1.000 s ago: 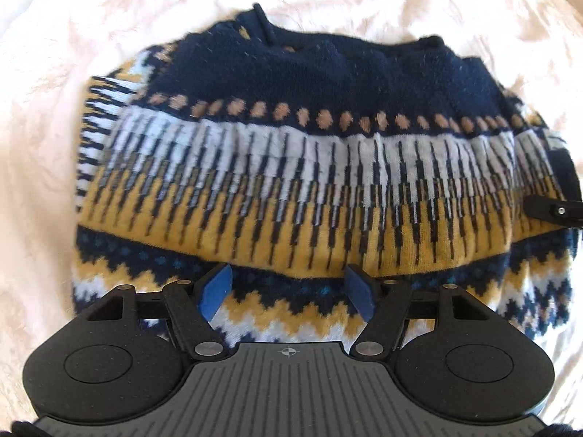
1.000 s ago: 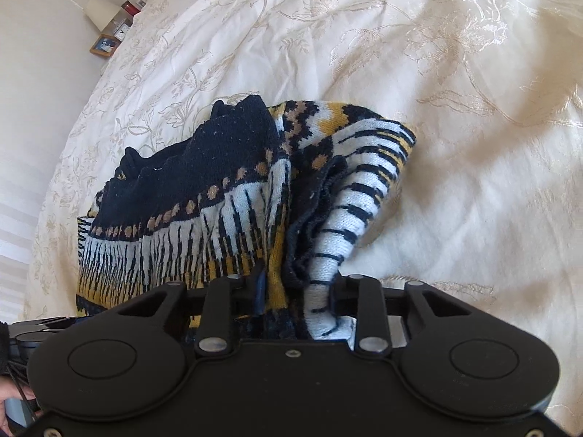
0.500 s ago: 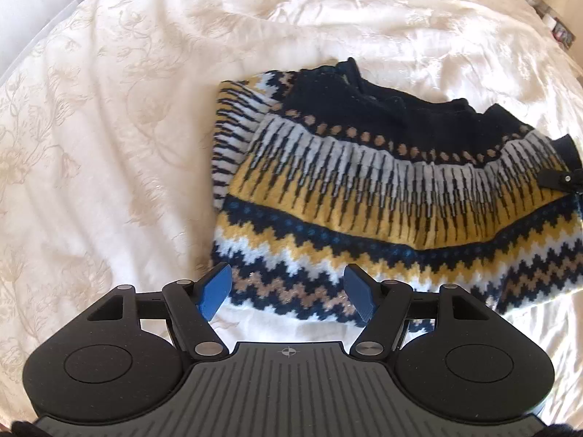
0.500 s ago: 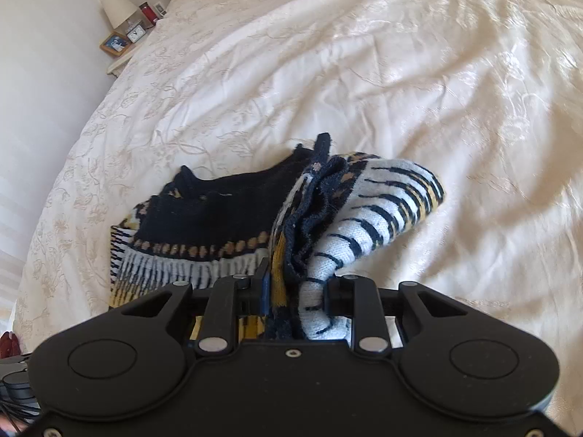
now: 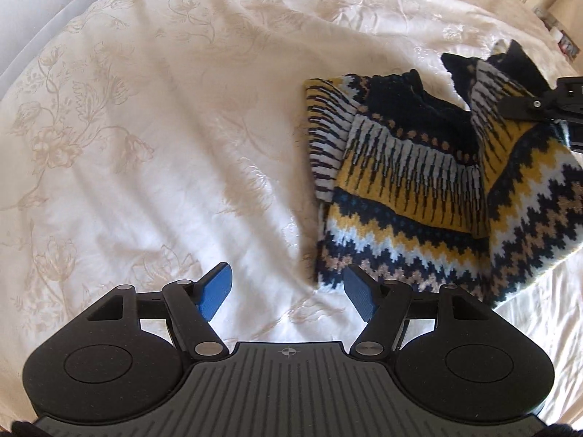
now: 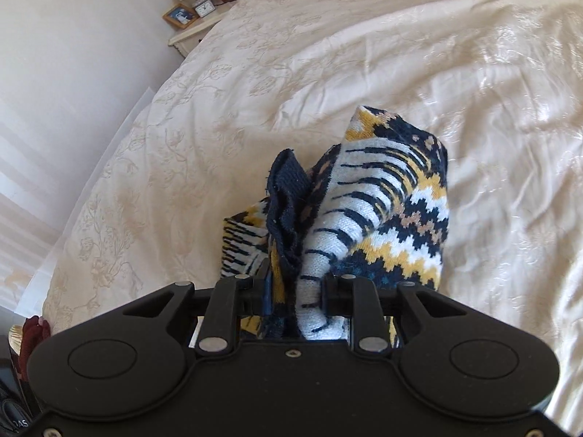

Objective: Fold small clothes

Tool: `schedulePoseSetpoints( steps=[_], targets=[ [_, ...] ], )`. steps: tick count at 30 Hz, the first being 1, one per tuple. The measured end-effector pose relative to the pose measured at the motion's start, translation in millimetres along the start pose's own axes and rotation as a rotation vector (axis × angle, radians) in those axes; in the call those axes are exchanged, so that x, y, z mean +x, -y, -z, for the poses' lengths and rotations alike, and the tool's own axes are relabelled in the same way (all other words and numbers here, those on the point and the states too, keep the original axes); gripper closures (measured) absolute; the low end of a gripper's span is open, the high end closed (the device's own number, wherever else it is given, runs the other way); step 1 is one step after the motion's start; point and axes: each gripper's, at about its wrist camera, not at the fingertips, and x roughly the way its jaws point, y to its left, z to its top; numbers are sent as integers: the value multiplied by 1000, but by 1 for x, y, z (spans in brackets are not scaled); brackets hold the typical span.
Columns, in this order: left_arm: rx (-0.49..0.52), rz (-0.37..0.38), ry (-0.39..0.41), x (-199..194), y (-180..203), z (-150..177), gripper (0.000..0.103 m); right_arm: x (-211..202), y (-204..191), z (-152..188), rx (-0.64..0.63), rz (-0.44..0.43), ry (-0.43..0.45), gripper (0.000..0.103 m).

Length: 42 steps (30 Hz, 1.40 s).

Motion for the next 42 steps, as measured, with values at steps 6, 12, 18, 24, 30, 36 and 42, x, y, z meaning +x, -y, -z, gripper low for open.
schedulePoseSetpoints(
  steps=[6, 12, 18, 24, 30, 36, 42],
  targets=[
    [-16, 1, -5, 1, -21, 2, 36, 40, -37, 11, -61, 15, -65, 70],
    [-35, 5, -18, 4, -30, 6, 36, 65, -59, 23, -153, 72, -105, 69],
    [-45, 10, -27, 3, -31, 9, 36, 66, -65, 27, -133, -27, -70, 60],
    [-44, 19, 1, -8, -26, 4, 36, 43, -52, 28, -96, -53, -21, 60],
    [-2, 56, 76, -23, -7, -23, 36, 17, -11, 37, -11, 12, 33, 60],
    [75, 94, 163, -18, 35, -63, 36, 2, 27, 49, 76, 87, 54, 59],
    [138, 91, 183, 18, 70, -84, 36, -2, 47, 58, 108, 123, 56, 54]
  ],
)
